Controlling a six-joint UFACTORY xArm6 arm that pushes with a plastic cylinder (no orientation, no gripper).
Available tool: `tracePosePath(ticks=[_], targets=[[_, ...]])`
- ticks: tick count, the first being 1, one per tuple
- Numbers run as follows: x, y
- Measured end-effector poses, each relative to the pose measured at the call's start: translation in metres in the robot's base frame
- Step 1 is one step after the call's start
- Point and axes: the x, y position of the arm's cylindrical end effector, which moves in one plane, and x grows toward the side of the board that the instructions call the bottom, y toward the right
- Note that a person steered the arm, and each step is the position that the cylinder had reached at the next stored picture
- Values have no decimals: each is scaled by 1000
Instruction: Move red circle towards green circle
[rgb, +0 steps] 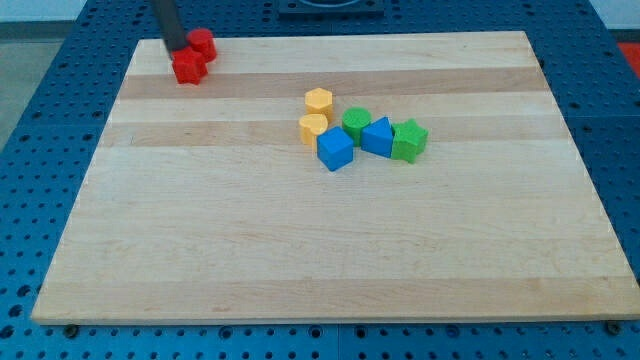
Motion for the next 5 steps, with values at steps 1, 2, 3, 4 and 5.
tracePosePath(ticks=[1,2,3,4,5], targets=[[33,75],[45,124],[-7,116],[-22,86],[8,64]])
